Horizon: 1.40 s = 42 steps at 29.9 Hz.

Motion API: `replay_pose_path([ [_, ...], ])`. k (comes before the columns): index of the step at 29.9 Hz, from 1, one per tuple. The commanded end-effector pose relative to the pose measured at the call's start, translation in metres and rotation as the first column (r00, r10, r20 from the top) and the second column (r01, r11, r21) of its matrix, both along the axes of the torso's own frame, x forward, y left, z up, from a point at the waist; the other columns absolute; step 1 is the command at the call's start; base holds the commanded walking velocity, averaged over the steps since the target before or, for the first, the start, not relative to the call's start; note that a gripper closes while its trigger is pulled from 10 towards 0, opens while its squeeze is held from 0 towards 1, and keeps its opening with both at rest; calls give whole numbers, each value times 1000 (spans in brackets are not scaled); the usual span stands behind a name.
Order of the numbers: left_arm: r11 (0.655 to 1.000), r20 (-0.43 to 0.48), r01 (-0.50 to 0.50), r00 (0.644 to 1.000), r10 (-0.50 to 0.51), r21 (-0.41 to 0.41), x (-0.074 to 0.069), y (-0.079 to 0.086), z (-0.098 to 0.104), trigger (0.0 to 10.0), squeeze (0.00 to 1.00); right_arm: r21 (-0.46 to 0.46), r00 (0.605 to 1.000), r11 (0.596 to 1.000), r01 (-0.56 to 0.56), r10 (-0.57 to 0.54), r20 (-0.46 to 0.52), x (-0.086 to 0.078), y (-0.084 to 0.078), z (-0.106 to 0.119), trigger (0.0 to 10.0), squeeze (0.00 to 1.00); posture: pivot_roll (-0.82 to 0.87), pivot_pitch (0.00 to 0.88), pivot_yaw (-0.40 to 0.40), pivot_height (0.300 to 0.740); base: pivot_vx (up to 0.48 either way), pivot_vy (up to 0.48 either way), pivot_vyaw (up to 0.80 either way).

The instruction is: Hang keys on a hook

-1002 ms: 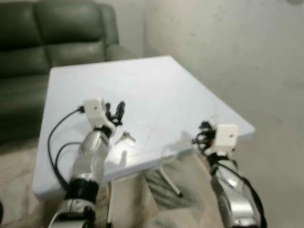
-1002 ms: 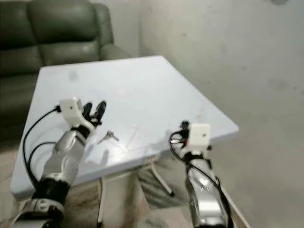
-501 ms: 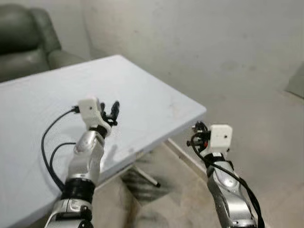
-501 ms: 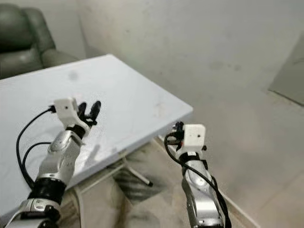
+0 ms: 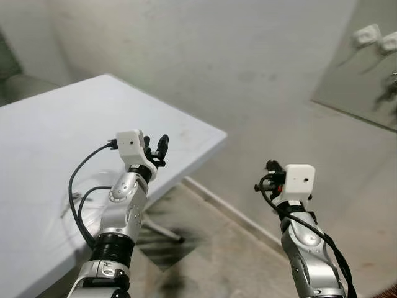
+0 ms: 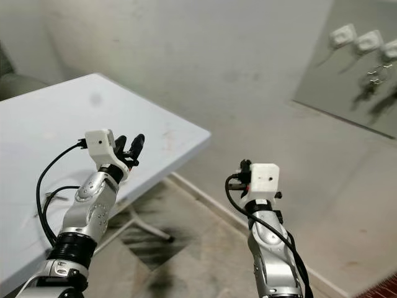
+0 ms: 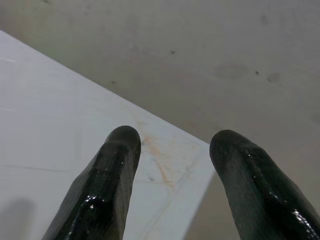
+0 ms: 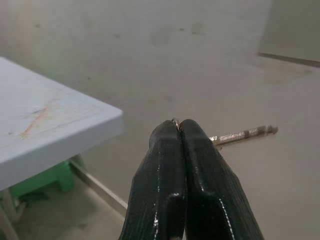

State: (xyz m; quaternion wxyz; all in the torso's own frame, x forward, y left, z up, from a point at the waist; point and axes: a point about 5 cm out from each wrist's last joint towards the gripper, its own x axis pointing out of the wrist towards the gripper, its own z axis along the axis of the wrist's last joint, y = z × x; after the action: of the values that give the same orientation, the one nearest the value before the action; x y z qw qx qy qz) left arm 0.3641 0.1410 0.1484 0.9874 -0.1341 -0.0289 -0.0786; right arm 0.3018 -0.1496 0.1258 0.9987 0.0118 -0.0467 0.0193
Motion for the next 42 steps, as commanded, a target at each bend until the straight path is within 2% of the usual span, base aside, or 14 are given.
replay_pose_path([
  [1, 1000, 2, -3, 1000, 3, 5, 2, 0, 3, 10000, 0, 0, 1000, 1000, -12, 12, 14, 1, 3, 4, 10000, 0, -16, 0, -5, 740, 0, 0, -663],
  [31, 1000, -14, -4, 1000, 4, 14, 1, -2, 2, 10000, 0, -6, 1000, 1000, -11, 11, 9, 1, 4, 4, 10000, 0, -4, 0, -5, 740, 0, 0, -663],
  [42, 1000, -4, -12, 1000, 12, 1, -1, -1, 3, 10000, 0, -11, 999, 1000, -27, 27, 19, 0, 4, 5, 10000, 0, 3, 0, -6, 740, 0, 0, 0],
])
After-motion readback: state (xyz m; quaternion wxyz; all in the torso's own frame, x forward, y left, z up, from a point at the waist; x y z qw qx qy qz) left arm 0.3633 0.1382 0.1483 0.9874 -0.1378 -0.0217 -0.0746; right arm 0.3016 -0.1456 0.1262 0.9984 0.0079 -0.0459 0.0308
